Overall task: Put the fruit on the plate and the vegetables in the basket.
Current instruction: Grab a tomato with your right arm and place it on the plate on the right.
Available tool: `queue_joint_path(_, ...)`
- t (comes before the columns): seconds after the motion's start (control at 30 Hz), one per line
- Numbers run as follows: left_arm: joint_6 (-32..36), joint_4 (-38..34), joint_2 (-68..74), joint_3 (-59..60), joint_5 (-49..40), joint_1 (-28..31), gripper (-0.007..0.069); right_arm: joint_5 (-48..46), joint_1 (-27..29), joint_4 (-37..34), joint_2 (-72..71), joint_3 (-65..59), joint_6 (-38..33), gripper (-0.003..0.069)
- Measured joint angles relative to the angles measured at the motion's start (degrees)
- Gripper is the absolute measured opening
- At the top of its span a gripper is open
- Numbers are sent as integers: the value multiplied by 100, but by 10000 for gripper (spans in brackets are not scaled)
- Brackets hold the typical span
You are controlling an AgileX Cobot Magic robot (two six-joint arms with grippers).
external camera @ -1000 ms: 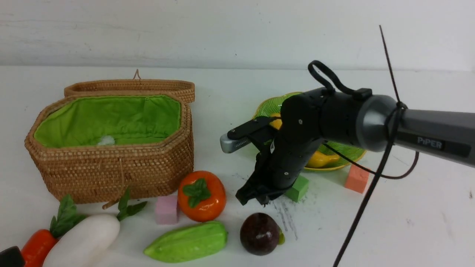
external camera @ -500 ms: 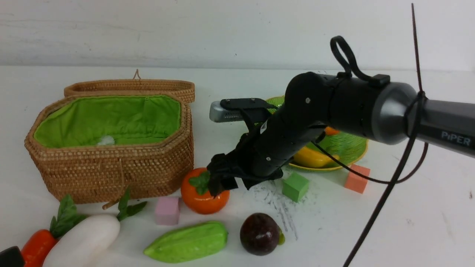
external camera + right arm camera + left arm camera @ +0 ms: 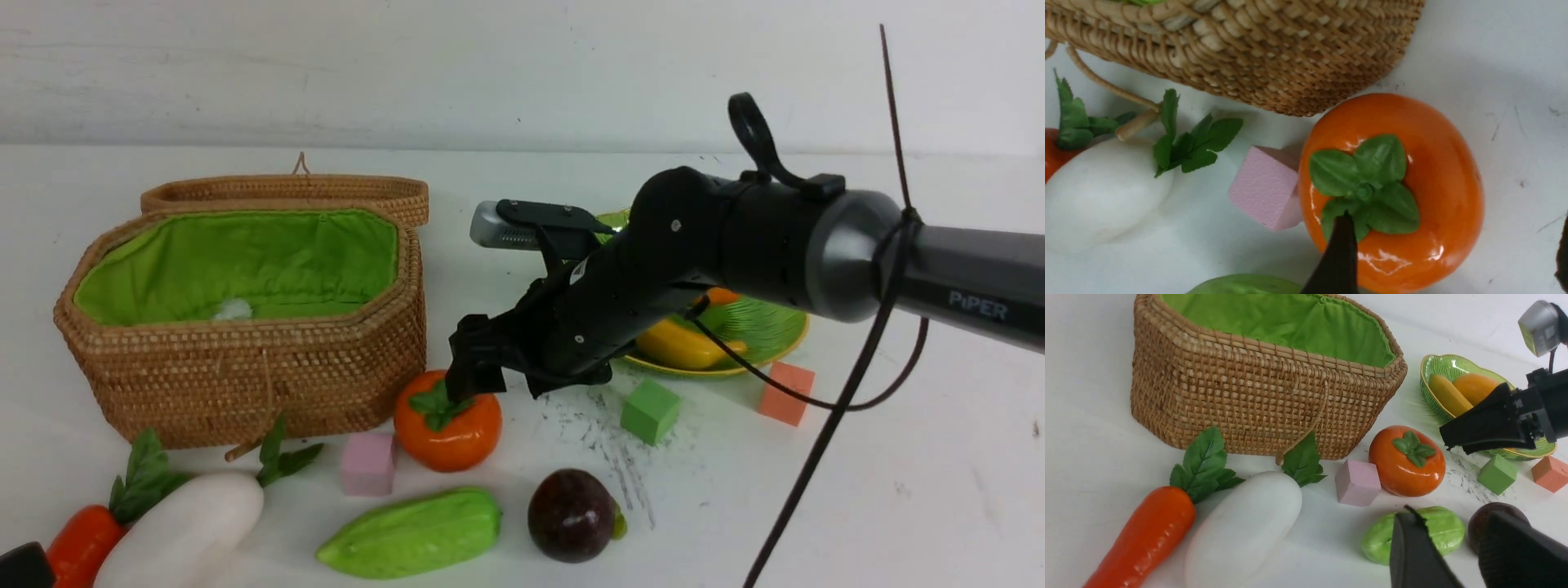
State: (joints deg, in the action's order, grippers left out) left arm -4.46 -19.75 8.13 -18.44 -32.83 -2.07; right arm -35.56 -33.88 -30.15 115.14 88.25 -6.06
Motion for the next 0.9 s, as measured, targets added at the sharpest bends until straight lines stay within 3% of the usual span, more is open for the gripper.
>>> queue_joint_path(0.3,0,0,0,0,0,0,239,25,0,-826,520,10,-170,622)
queue_joint_path(0.47,0,0,0,0,0,0,239,39,0,-1153,781,30,-533,564)
queue_joint_path(0.8,0,0,0,0,0,0,239,-142,32,-1154,814,37,-726,195)
queue_joint_path(0.9,0,0,0,0,0,0,239,-373,50,-1148,814,37,-781,138)
